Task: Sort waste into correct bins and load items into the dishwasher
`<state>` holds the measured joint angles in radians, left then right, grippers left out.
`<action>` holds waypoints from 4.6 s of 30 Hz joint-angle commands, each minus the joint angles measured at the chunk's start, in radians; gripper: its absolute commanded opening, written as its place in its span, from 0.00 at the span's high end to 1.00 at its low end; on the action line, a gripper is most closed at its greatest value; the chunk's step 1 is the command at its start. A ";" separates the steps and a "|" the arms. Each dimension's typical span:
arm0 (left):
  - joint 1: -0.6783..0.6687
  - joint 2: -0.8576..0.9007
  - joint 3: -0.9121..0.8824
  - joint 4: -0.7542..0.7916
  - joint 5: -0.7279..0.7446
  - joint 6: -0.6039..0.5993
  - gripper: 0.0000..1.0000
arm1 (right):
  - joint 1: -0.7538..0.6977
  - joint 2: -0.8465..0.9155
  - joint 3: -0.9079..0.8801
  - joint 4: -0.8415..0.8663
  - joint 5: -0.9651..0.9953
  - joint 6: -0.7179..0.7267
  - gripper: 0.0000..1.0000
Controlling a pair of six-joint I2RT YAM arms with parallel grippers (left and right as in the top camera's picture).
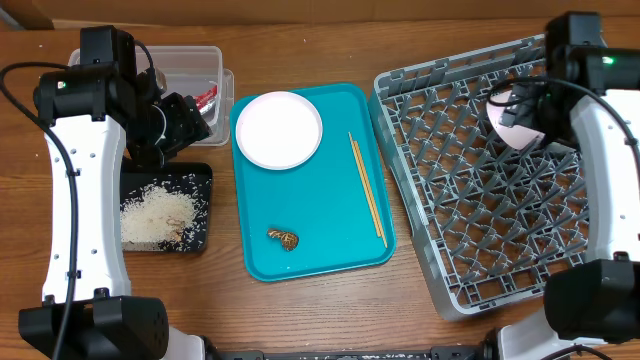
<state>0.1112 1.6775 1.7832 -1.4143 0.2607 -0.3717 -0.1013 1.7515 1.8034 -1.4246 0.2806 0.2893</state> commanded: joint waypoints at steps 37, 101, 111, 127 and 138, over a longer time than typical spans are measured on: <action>-0.007 -0.023 0.025 0.003 -0.006 -0.010 0.29 | -0.100 0.052 -0.367 -0.142 -0.371 -0.074 0.96; -0.007 -0.023 0.025 -0.005 -0.006 -0.010 0.28 | 0.016 0.052 -0.497 -0.050 -0.196 0.029 0.96; -0.007 -0.023 0.025 -0.003 -0.006 -0.010 0.24 | 0.016 0.050 -0.474 -0.051 -0.245 0.028 0.92; -0.007 -0.023 0.025 -0.060 -0.133 0.028 0.15 | 0.113 -0.076 -0.031 0.160 -0.815 -0.208 0.00; -0.007 -0.023 0.025 -0.096 -0.164 0.028 0.12 | 0.362 -0.028 -0.031 0.338 -0.820 -0.156 0.00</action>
<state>0.1112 1.6775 1.7832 -1.5051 0.1181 -0.3603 0.2157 1.7210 1.7649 -1.1053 -0.5259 0.1314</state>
